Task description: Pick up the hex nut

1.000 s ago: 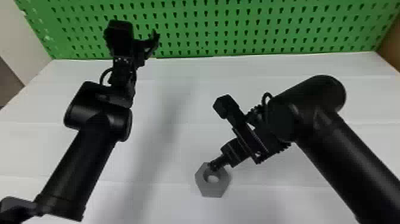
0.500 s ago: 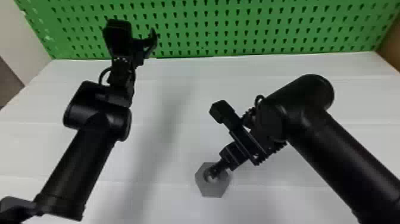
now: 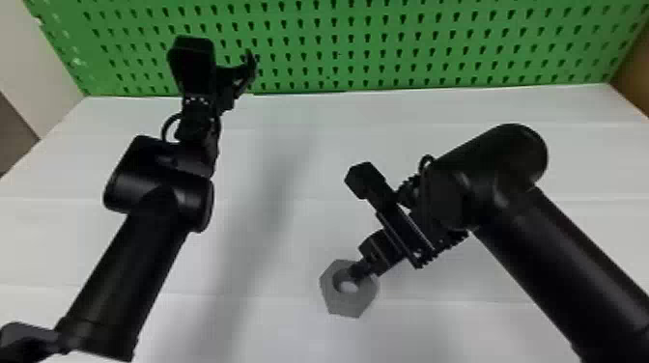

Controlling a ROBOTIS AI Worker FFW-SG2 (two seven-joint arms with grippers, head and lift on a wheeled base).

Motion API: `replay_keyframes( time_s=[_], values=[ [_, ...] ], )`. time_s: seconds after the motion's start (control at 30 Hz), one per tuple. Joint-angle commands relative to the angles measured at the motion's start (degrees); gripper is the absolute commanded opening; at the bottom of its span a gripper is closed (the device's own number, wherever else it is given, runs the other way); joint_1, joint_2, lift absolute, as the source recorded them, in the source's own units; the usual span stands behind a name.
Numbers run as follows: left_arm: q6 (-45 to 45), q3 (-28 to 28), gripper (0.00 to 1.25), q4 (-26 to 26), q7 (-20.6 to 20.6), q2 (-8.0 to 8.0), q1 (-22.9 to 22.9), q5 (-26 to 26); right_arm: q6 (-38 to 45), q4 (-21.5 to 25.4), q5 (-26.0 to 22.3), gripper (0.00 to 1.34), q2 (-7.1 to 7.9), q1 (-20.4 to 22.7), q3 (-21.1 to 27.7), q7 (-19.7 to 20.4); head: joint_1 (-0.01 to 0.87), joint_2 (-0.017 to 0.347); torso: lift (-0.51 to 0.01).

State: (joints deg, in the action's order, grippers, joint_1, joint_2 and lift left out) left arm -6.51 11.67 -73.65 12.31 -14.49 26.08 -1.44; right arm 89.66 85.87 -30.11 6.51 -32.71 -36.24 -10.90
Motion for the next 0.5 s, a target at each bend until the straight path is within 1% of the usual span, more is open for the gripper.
replay_keyframes(
  time_s=[0.0,0.3,0.47],
  values=[
    [-0.2,0.0,1.16,0.0,0.0,-0.01,-0.2,-0.1,0.0,0.1,0.2,0.28,-0.1,0.5,0.7,0.0,0.785,0.149,-0.09],
    [-0.2,-0.1,1.16,0.0,0.0,0.08,-0.3,-0.1,-0.2,0.4,0.7,0.27,-0.1,0.3,0.6,0.0,0.785,0.149,-0.09],
    [-0.2,-0.1,1.16,0.0,0.0,-0.01,-0.5,-0.2,-0.5,1.2,0.9,0.27,0.08,0.5,1.3,0.0,0.785,0.149,-0.09]
  ],
)
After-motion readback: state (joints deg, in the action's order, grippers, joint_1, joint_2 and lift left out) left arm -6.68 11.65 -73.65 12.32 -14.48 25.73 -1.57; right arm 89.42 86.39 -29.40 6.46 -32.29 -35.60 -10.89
